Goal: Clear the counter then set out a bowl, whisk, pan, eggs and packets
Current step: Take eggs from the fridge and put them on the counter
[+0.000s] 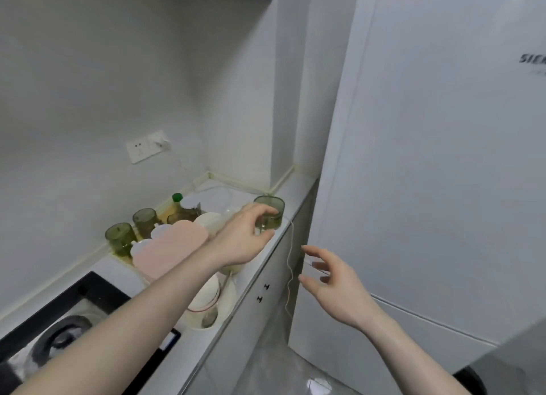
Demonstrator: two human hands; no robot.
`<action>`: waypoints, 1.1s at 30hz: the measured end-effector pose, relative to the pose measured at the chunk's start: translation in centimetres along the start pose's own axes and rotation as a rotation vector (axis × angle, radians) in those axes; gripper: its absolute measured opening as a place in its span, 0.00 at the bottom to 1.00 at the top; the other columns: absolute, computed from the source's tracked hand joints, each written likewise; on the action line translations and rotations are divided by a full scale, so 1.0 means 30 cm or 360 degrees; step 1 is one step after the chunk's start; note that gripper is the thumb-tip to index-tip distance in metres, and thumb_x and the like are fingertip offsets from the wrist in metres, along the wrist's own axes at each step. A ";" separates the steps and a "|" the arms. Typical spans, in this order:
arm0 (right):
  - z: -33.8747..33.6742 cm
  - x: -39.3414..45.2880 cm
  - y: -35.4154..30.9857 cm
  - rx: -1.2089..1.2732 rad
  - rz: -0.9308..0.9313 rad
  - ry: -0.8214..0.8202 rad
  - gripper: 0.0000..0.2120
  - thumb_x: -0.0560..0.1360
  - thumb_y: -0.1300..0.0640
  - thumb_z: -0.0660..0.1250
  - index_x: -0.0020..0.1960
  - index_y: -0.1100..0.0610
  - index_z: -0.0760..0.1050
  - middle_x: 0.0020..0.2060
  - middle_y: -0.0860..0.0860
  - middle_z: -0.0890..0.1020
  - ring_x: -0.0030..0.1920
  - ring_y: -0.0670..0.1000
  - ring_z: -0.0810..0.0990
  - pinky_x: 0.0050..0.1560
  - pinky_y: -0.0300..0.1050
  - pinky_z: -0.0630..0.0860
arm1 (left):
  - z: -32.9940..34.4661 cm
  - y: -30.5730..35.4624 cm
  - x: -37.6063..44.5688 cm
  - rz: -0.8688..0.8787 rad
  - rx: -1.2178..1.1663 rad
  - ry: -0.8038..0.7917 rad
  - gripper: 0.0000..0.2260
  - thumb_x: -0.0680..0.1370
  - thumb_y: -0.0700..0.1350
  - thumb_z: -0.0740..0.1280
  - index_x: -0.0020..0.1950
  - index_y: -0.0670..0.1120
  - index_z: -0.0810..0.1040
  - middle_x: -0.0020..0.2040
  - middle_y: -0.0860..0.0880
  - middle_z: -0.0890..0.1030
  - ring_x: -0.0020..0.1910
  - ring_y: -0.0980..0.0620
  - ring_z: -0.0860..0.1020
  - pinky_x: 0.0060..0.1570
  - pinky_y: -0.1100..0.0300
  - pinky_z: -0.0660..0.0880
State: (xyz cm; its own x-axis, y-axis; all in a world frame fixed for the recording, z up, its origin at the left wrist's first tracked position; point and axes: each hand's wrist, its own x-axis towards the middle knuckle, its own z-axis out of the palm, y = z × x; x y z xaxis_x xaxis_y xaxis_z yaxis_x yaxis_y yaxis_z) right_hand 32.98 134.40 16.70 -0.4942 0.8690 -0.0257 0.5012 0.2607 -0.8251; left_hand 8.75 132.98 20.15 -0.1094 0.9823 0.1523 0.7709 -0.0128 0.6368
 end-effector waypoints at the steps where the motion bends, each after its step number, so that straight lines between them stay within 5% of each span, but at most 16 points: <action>1: -0.049 0.027 0.030 0.0015 0.0021 0.0011 0.25 0.77 0.52 0.70 0.71 0.42 0.70 0.66 0.41 0.76 0.64 0.41 0.75 0.65 0.43 0.74 | 0.026 0.042 0.089 -0.0007 -0.0010 -0.0002 0.19 0.78 0.47 0.69 0.69 0.53 0.75 0.66 0.53 0.74 0.62 0.55 0.75 0.65 0.57 0.73; 10: -0.340 0.180 0.203 0.0002 0.0092 0.0099 0.25 0.77 0.53 0.70 0.73 0.44 0.70 0.68 0.39 0.74 0.63 0.42 0.76 0.63 0.41 0.74 | 0.203 0.273 0.589 -0.0178 -0.0374 0.0008 0.35 0.77 0.46 0.71 0.80 0.50 0.58 0.75 0.51 0.68 0.68 0.49 0.73 0.67 0.54 0.72; 15: -0.408 0.220 0.246 -0.0019 0.0140 0.0169 0.25 0.77 0.52 0.70 0.73 0.44 0.69 0.68 0.40 0.73 0.63 0.42 0.76 0.64 0.41 0.74 | 0.255 0.314 0.708 -0.0219 -0.0434 0.0045 0.29 0.73 0.46 0.71 0.72 0.51 0.65 0.61 0.55 0.75 0.59 0.52 0.77 0.59 0.57 0.73; 19: -0.413 0.236 0.253 -0.0042 0.0166 0.0210 0.24 0.77 0.52 0.70 0.72 0.44 0.70 0.67 0.39 0.74 0.62 0.41 0.76 0.63 0.40 0.74 | 0.262 0.298 0.734 -0.0237 -0.0470 0.0108 0.27 0.70 0.46 0.71 0.67 0.50 0.68 0.59 0.54 0.77 0.56 0.52 0.77 0.54 0.57 0.73; 23: -0.372 0.245 0.239 -0.0021 0.0189 0.0228 0.24 0.77 0.52 0.71 0.71 0.43 0.71 0.66 0.38 0.75 0.61 0.41 0.76 0.61 0.39 0.75 | 0.252 0.266 0.728 -0.0188 -0.0594 0.0058 0.24 0.69 0.45 0.71 0.63 0.53 0.69 0.59 0.53 0.80 0.57 0.52 0.80 0.59 0.52 0.78; 33: -0.181 0.213 0.161 -0.0091 0.0184 0.0157 0.23 0.77 0.48 0.69 0.70 0.39 0.70 0.65 0.32 0.73 0.62 0.36 0.74 0.62 0.34 0.73 | 0.217 0.227 0.673 -0.0171 -0.0712 -0.0063 0.21 0.75 0.43 0.70 0.66 0.49 0.69 0.59 0.52 0.80 0.57 0.51 0.80 0.60 0.51 0.77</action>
State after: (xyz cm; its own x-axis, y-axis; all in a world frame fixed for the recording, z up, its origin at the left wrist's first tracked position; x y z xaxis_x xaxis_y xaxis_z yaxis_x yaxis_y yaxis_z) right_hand 36.08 143.50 15.62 -0.3603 0.9308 -0.0607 0.5915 0.1777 -0.7865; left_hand 15.86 153.95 22.64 -0.1432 0.9887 0.0441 0.4090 0.0185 0.9124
